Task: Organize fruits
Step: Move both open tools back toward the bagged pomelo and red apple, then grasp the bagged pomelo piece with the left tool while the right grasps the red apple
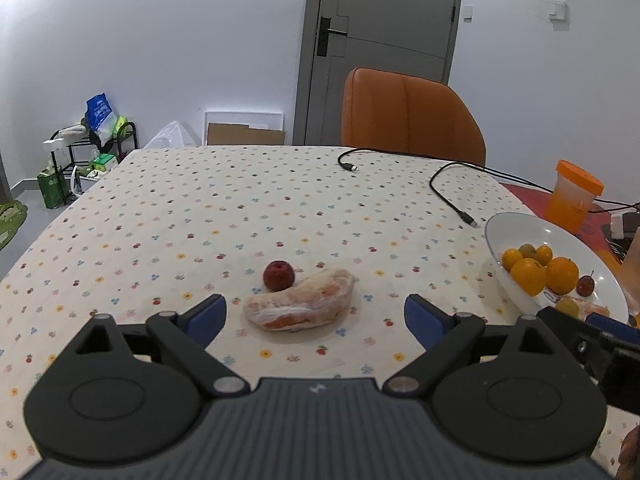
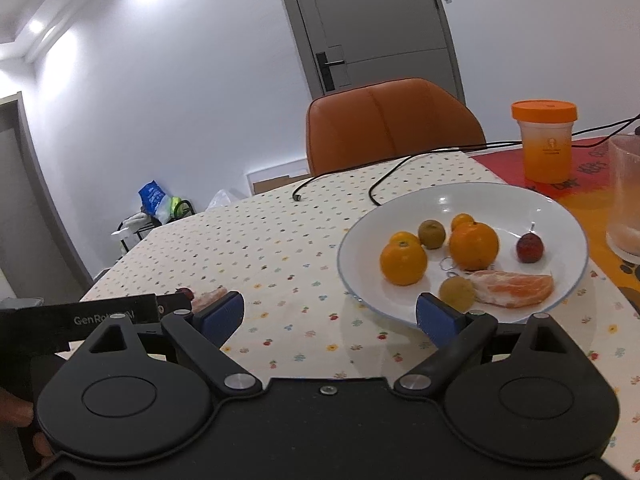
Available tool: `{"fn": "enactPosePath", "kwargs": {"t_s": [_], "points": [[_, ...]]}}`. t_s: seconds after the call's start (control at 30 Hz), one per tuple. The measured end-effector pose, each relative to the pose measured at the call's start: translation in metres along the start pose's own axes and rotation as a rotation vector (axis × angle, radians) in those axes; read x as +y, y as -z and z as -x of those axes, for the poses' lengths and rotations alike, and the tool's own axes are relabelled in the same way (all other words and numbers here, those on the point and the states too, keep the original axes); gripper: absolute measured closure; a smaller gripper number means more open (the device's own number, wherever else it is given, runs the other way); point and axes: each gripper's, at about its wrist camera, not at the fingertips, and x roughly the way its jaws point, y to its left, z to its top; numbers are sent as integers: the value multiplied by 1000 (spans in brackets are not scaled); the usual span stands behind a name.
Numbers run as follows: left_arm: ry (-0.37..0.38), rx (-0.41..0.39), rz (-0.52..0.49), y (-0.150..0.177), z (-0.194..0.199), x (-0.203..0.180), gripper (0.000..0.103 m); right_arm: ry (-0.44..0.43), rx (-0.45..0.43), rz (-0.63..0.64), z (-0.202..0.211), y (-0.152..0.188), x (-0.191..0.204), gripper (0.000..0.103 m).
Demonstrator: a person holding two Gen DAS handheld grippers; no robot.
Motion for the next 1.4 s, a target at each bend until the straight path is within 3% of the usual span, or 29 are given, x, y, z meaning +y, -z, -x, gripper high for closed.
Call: {"fn": "enactPosePath", "kwargs": {"t_s": [0.33,0.63,1.13,1.33,1.4], "points": [[-22,29,43,6,-10,23,8,-68,42,52,-14,3,28,10],[-23,50,42,9,-21,28,8,-65,100,46,-31,10,33,11],[-13,74,18,4,-47,13,8,-55,122,27,-40,7,29,11],[-37,67,-13,3,-54,7,9,-59,136,-1,-45,8,25,19],[-40,63,-15,3,-54,7,16,-62,144,-9,-48,8,24,21]]}}
